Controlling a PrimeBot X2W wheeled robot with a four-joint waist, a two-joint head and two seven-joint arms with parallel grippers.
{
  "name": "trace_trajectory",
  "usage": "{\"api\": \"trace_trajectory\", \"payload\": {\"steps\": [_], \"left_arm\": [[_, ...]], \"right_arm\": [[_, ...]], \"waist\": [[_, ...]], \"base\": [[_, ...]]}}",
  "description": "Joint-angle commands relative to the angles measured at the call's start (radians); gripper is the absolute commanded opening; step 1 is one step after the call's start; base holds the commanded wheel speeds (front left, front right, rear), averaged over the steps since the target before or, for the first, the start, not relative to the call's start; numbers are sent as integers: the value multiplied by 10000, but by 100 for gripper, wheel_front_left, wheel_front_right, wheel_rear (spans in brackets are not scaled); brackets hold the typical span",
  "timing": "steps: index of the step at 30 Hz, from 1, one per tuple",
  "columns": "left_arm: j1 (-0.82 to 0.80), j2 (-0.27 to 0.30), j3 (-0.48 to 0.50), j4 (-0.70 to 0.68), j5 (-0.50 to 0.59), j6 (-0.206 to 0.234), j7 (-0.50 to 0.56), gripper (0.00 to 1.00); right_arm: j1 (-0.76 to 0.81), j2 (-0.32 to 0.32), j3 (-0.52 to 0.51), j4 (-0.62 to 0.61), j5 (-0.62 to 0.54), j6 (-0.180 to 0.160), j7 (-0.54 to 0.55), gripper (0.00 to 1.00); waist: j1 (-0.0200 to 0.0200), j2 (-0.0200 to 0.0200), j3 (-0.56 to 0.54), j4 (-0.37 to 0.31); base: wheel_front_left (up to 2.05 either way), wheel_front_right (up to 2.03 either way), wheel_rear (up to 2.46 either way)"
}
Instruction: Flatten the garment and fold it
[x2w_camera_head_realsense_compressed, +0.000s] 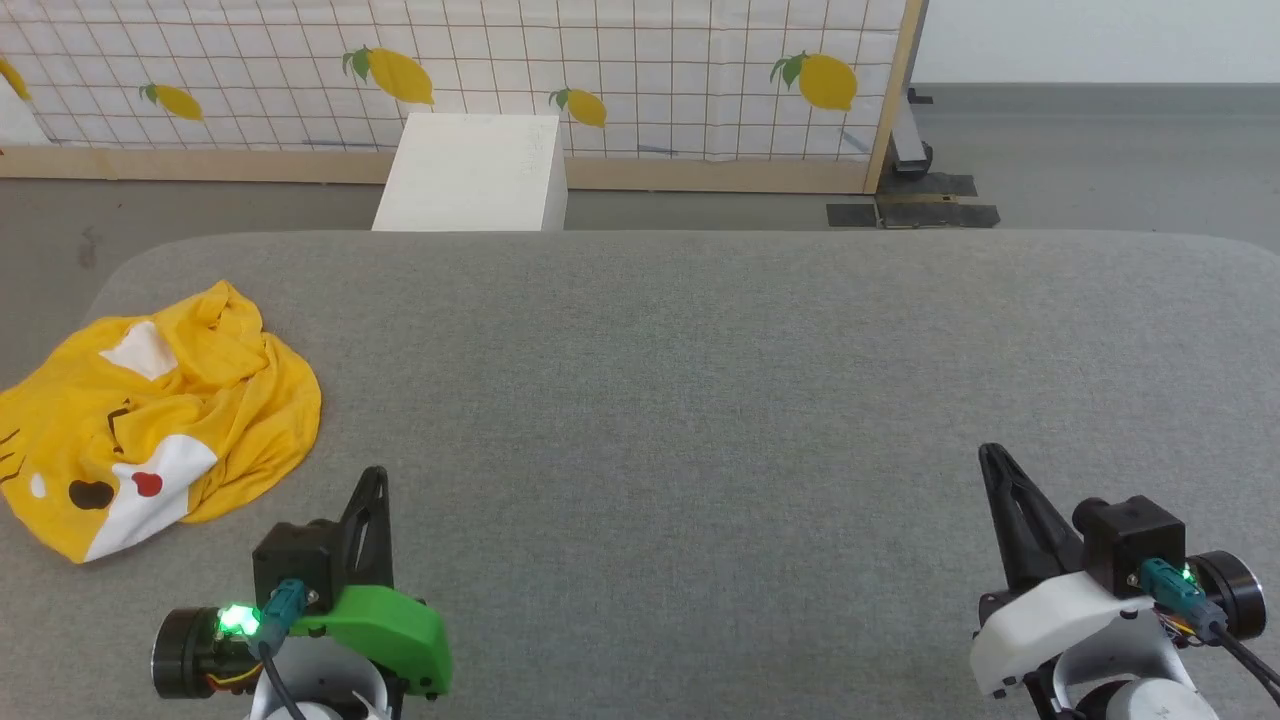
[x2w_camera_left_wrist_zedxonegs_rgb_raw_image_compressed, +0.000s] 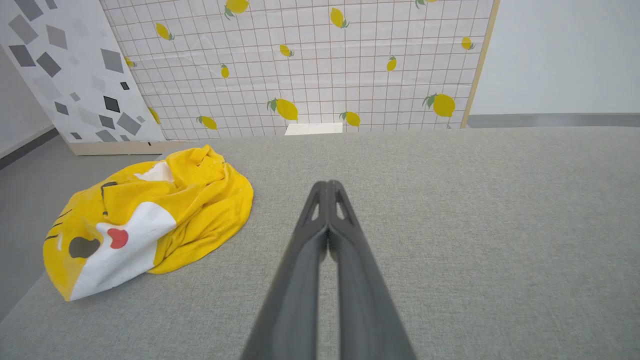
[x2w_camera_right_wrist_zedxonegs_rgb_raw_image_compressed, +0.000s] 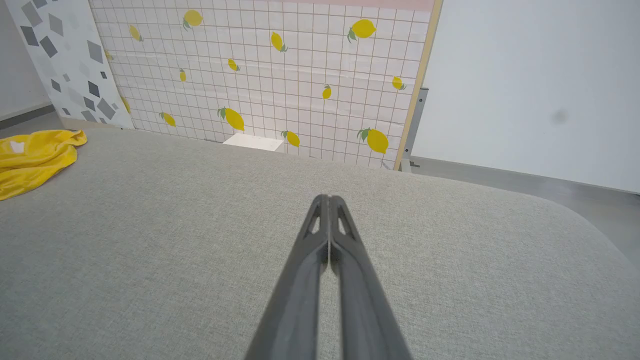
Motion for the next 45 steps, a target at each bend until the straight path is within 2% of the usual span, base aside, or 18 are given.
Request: {"api": "trace_trajectory", "payload": {"steps": [1, 12, 13, 34, 45], "left_arm": [[-177, -57, 34, 37, 103, -9, 14, 0], [-177, -57, 34, 37, 103, -9, 14, 0], [5, 2, -6, -2, -4, 0, -2, 100], [127, -5, -88, -161, -120, -43, -372, 100], [191, -10, -110, -229, -201, -49, -599, 100]], "right_arm": [[-175, 22, 14, 16, -24, -17, 1, 0], [-175, 22, 14, 16, -24, -17, 1, 0], [2, 0, -4, 0, 0, 2, 0, 100], [58, 2, -515, 103, 99, -1, -372, 100], [96, 4, -673, 149, 112, -2, -600, 100]], "waist": [[0, 0, 0, 0], [0, 0, 0, 0], [0, 0, 0, 0], [0, 0, 43, 15], [0, 0, 67, 286]], "base": [[0, 0, 0], [0, 0, 0], [0, 0, 0], [0, 0, 0], [0, 0, 0]]}}
